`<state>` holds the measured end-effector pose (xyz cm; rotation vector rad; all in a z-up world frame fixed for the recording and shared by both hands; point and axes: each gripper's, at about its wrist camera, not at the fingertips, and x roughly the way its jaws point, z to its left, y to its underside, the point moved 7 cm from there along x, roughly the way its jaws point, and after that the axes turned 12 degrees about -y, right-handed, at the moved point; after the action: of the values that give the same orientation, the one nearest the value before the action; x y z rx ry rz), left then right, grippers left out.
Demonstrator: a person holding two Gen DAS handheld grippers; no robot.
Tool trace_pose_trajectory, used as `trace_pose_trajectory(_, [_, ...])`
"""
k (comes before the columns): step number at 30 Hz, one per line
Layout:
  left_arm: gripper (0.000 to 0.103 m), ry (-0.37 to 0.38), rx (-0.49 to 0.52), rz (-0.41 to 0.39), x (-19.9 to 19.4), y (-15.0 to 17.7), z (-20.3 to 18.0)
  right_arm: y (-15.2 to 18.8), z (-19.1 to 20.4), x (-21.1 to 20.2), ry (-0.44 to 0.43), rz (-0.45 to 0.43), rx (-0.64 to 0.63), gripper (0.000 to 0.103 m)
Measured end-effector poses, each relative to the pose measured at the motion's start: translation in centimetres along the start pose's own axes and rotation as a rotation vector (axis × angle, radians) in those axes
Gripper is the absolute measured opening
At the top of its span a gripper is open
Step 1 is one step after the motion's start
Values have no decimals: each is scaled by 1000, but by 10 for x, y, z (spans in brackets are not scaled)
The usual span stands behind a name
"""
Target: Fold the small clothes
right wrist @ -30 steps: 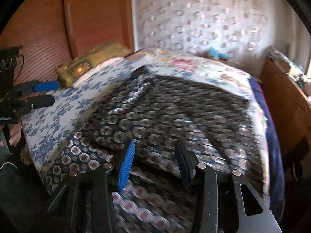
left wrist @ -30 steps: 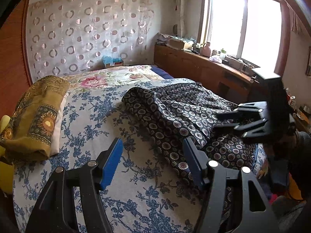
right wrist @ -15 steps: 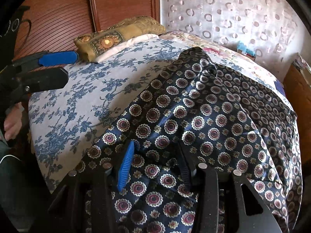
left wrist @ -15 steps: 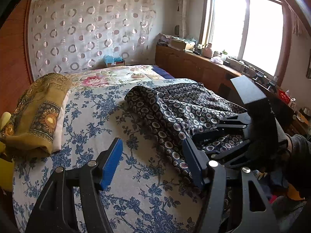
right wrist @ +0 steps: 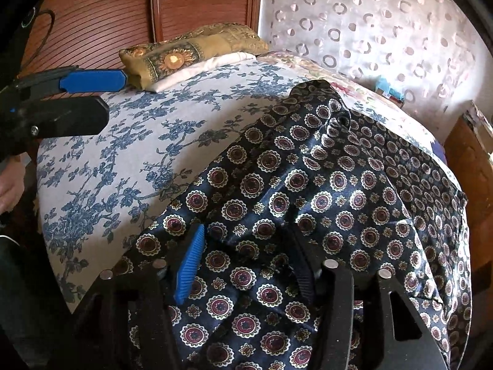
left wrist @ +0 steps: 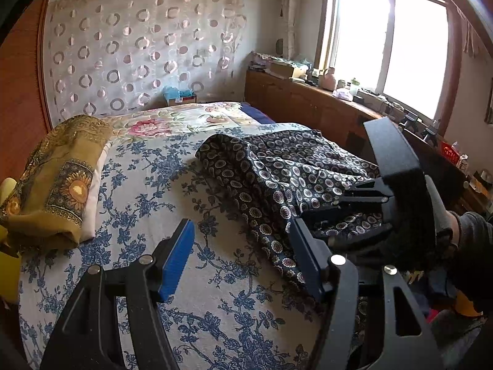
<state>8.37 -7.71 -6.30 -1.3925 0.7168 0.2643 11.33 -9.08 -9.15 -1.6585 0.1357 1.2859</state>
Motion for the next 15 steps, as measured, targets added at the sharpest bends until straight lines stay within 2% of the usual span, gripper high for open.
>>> trace_pose_trajectory(1, [65, 0, 0, 1, 0, 0, 0, 0, -2, -3, 13, -1, -5, 26])
trace_pose_trajectory(2, [65, 2, 0, 2, 1, 0, 0, 0, -4, -5, 14, -4, -8, 12])
trace_pose_trajectory(3, [65, 3, 1, 3, 1, 0, -1, -1, -6, -7, -2, -10, -4, 5])
trace_pose_trajectory(5, [65, 6, 5, 3, 1, 1, -2, -5, -13, -17, -20, -41, 19, 4])
trace_pose_trajectory(8, [65, 9, 9, 5, 1, 2, -5, -17, -32, -43, 19, -115, 45, 3])
trace_pose_trajectory(11, [65, 13, 7, 6, 1, 1, -5, -30, -62, -73, 103, -184, 67, 3])
trace_pose_trajectory(15, [65, 13, 8, 5, 1, 0, -5, -43, -110, -99, 205, -228, 115, 3])
